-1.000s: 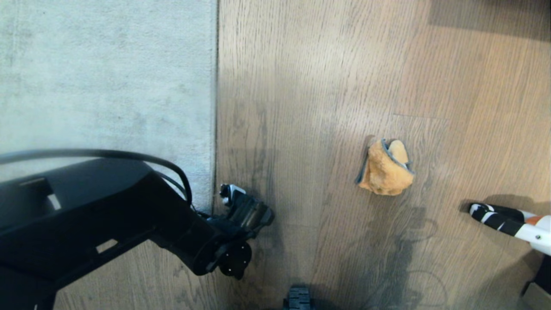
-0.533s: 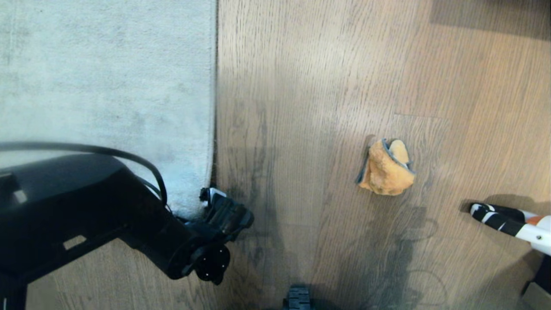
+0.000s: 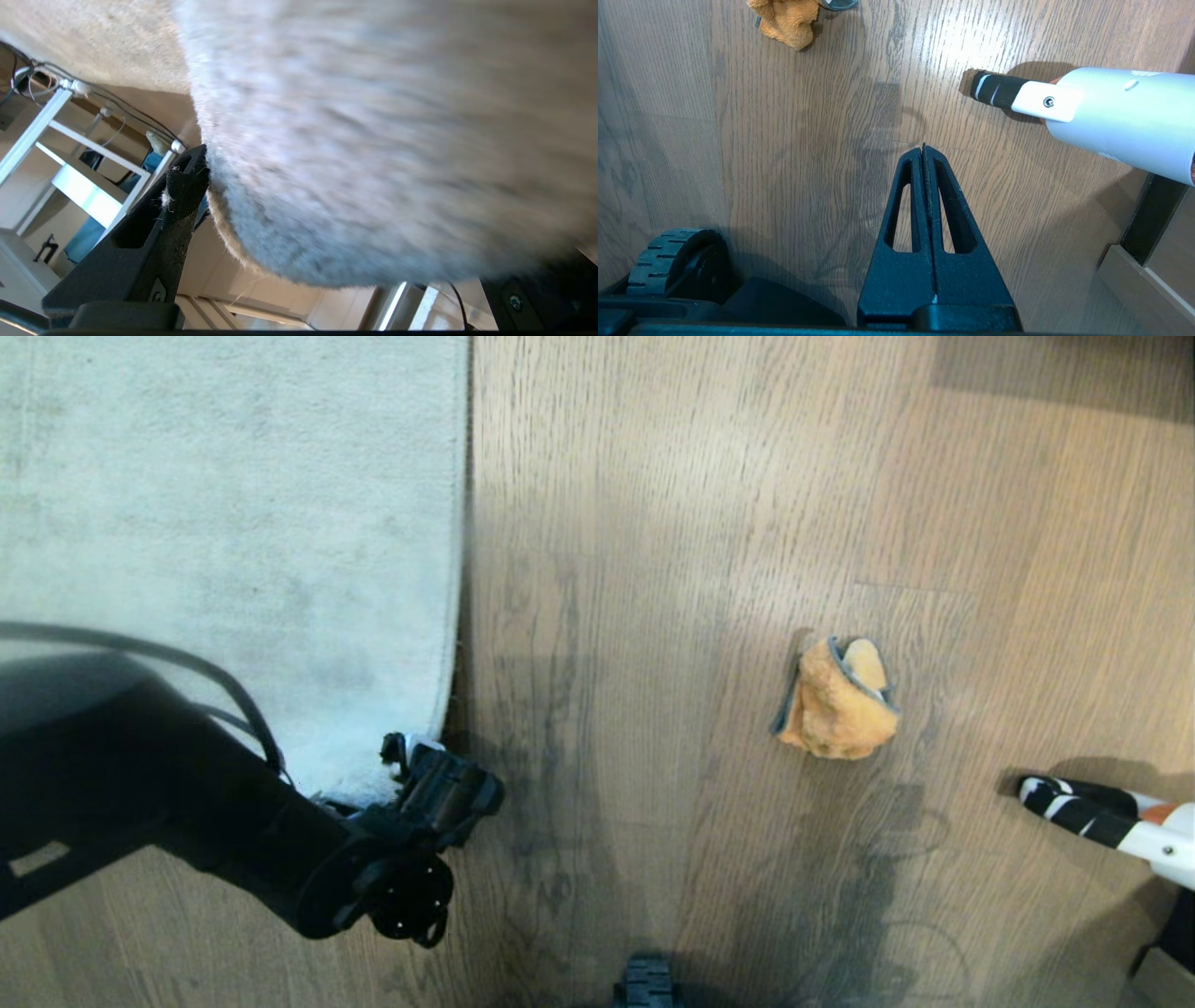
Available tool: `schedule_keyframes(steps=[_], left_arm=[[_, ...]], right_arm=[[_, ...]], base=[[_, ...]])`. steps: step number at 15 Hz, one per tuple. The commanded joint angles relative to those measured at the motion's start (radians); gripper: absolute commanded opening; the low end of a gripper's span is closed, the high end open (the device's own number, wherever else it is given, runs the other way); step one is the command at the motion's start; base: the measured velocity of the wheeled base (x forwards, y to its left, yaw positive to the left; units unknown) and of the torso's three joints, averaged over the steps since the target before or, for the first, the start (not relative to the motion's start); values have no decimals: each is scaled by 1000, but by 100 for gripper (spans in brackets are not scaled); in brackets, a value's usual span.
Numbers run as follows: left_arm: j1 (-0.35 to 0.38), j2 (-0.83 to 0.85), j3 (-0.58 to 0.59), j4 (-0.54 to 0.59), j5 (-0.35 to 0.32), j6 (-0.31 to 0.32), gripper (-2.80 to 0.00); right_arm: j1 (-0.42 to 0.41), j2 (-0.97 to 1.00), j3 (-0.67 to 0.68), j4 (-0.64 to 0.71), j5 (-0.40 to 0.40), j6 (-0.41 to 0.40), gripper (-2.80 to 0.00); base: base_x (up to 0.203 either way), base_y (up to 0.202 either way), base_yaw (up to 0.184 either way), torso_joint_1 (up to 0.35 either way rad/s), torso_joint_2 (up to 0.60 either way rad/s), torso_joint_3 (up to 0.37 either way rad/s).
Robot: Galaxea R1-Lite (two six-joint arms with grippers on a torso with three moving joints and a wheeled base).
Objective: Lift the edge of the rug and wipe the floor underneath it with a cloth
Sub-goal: Lift up the carpet
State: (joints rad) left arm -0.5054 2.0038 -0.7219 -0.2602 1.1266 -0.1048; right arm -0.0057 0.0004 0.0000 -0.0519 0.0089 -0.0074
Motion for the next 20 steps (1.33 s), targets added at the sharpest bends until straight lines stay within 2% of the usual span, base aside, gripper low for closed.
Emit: schedule_keyframes(steps=[1, 5, 8, 16, 20], left_arm=[[20, -50, 4, -2, 5, -2, 0], [15, -79, -9, -16, -5, -4, 0], [-7, -74, -16, -105, -10, -2, 0], [-124, -104, -32, -107, -30, -10, 0], [-150, -114, -2, -105, -30, -10, 0]], right_arm=[[0, 0, 0, 0, 0, 0, -280], [0, 0, 0, 0, 0, 0, -280], [0, 0, 0, 0, 0, 0, -280], [0, 0, 0, 0, 0, 0, -280], [0, 0, 0, 0, 0, 0, -280]], base=[[0, 0, 0, 0, 0, 0], [0, 0, 0, 0, 0, 0], [0, 0, 0, 0, 0, 0], [0, 0, 0, 0, 0, 0], [0, 0, 0, 0, 0, 0]])
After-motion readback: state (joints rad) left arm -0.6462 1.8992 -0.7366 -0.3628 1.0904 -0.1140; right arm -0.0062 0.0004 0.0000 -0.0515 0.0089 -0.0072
